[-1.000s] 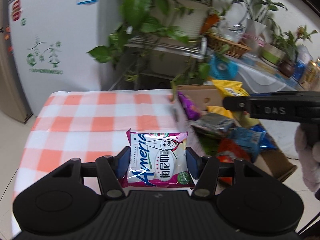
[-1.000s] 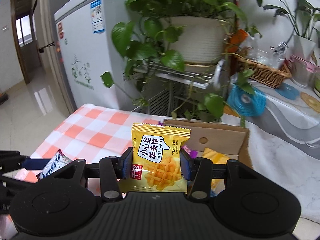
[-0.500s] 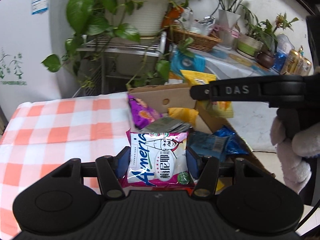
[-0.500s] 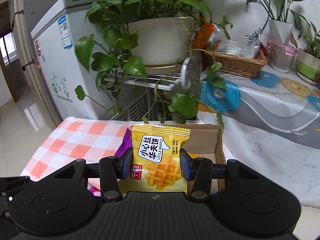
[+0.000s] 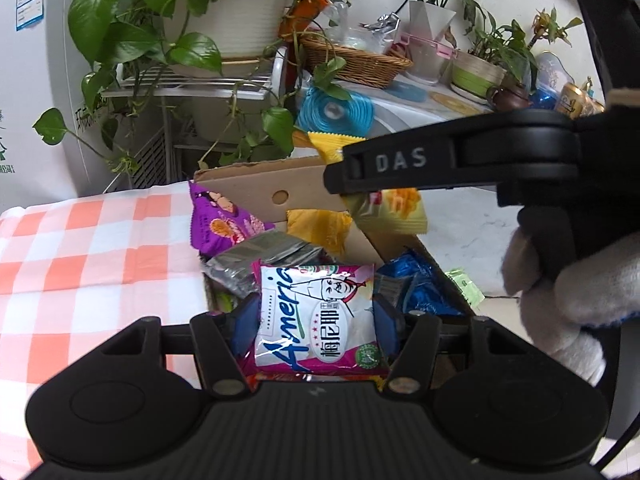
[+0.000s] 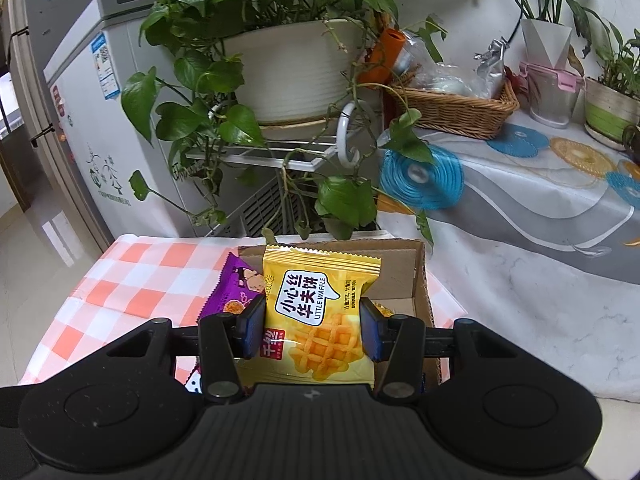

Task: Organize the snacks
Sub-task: 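Drop the yellow waffle packet into the box with right while left drops the pink packet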

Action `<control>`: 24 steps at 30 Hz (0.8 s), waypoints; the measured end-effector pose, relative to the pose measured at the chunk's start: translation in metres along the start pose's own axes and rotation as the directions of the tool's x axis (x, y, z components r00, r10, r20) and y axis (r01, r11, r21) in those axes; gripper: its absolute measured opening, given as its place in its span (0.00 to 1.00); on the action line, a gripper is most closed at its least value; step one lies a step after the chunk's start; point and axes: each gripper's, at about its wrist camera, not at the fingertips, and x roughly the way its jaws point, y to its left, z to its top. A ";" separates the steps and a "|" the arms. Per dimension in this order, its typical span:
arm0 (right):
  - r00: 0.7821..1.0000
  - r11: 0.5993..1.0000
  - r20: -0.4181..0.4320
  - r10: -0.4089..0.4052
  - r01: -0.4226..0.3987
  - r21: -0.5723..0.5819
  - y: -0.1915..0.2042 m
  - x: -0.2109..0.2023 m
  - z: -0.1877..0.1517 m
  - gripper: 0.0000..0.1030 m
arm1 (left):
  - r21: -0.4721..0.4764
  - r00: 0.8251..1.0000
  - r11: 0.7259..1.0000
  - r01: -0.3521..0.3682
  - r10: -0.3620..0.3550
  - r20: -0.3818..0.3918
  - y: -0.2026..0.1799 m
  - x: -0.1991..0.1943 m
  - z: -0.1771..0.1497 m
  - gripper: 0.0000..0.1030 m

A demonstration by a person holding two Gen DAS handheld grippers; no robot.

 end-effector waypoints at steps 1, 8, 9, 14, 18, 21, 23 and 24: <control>1.000 1.000 -0.002 0.000 0.000 0.003 -0.001 0.001 0.000 0.53 | 0.003 1.000 1.000 0.002 -0.002 0.002 -0.002 0.001 0.000 0.58; 1.000 1.000 0.010 0.006 -0.006 0.016 -0.004 0.000 0.001 0.64 | 0.028 0.999 0.999 -0.041 0.041 0.014 -0.010 -0.003 -0.002 0.80; 1.000 1.000 0.013 0.005 -0.005 0.018 -0.004 -0.001 0.001 0.67 | 0.023 0.998 0.998 -0.055 0.055 0.006 -0.009 -0.004 -0.002 0.85; 1.000 1.000 0.020 0.009 -0.009 0.024 -0.004 -0.004 0.002 0.72 | 0.019 0.995 0.995 -0.095 0.095 -0.015 -0.005 -0.014 -0.003 0.93; 1.000 1.000 0.011 0.000 0.000 0.012 -0.001 -0.004 0.000 0.78 | -0.006 0.989 0.991 -0.136 0.136 -0.050 0.002 -0.018 -0.004 0.94; 1.000 1.000 0.009 0.000 0.000 0.000 0.002 -0.006 -0.001 0.81 | -0.010 0.985 0.987 -0.161 0.160 -0.063 0.005 -0.021 -0.006 0.95; 1.000 1.000 0.004 -0.006 0.006 0.001 0.003 -0.007 -0.002 0.84 | -0.013 0.981 0.984 -0.180 0.179 -0.071 0.006 -0.022 -0.006 0.95; 1.000 1.000 -0.001 -0.012 0.012 0.003 0.003 -0.008 -0.003 0.87 | -0.014 0.980 0.983 -0.186 0.184 -0.074 0.007 -0.023 -0.006 0.96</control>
